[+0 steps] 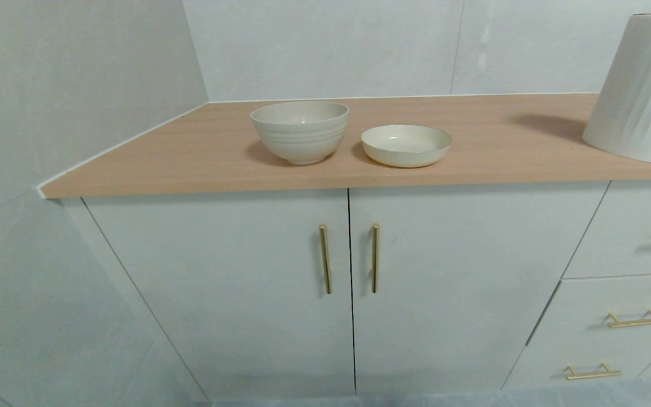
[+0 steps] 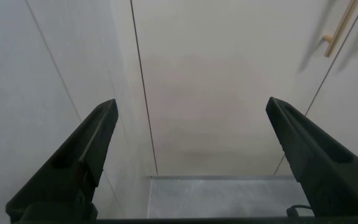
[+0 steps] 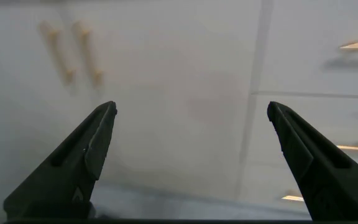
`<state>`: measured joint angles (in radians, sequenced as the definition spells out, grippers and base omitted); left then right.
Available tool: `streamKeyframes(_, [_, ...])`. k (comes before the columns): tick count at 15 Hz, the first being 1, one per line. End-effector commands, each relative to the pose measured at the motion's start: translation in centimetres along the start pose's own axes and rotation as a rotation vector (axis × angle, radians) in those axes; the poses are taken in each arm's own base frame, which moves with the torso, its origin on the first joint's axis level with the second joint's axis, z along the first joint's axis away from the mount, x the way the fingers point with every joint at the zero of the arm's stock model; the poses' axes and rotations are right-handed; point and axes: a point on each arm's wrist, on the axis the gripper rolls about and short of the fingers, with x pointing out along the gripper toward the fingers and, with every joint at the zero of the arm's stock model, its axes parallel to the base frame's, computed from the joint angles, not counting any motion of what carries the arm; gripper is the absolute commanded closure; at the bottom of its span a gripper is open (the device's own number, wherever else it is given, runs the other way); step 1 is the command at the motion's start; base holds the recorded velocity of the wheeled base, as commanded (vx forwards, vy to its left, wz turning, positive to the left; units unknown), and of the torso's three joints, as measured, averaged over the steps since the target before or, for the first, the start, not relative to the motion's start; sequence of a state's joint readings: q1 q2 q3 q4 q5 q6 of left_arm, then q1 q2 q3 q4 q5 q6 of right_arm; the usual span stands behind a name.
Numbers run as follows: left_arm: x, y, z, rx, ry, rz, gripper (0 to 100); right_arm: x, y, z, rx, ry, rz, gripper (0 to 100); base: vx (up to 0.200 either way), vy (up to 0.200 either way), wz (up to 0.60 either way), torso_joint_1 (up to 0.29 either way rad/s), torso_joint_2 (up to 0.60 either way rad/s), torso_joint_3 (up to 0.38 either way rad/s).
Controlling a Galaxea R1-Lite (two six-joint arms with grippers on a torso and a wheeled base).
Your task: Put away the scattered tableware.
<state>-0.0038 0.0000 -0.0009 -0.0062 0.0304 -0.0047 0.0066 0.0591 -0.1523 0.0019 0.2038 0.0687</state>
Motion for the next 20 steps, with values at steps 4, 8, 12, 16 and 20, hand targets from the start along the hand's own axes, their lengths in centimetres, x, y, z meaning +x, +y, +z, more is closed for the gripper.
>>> streamKeyframes(4, [0.0, 0.0, 0.0, -0.001, 0.001, 0.001, 0, 6.7, -0.6, 4.0, 0.119, 0.365, 0.201, 0, 0.0, 0.0, 0.0, 0.0, 0.0, 0.0])
streamKeyframes(8, [0.0, 0.0, 0.0, -0.001, 0.001, 0.001, 0, 10.1, -0.7, 4.0, 0.121, 0.477, 0.266, 0, 0.0, 0.0, 0.0, 0.0, 0.0, 0.0])
streamKeyframes(12, [0.0, 0.0, 0.0, -0.001, 0.001, 0.001, 0, 14.3, -0.5, 3.7, 0.102, 0.475, 0.324, 0, 0.0, 0.0, 0.0, 0.0, 0.0, 0.0])
streamKeyframes(16, [0.0, 0.0, 0.0, -0.001, 0.001, 0.001, 0, 18.0, 1.2, 4.7, 0.09, 0.499, 0.439, 0, 0.0, 0.0, 0.0, 0.0, 0.0, 0.0])
streamKeyframes(20, [0.0, 0.0, 0.0, -0.001, 0.001, 0.001, 0, 21.7, 3.6, 5.3, 0.08, 0.529, 0.546, 0, 0.0, 0.0, 0.0, 0.0, 0.0, 0.0])
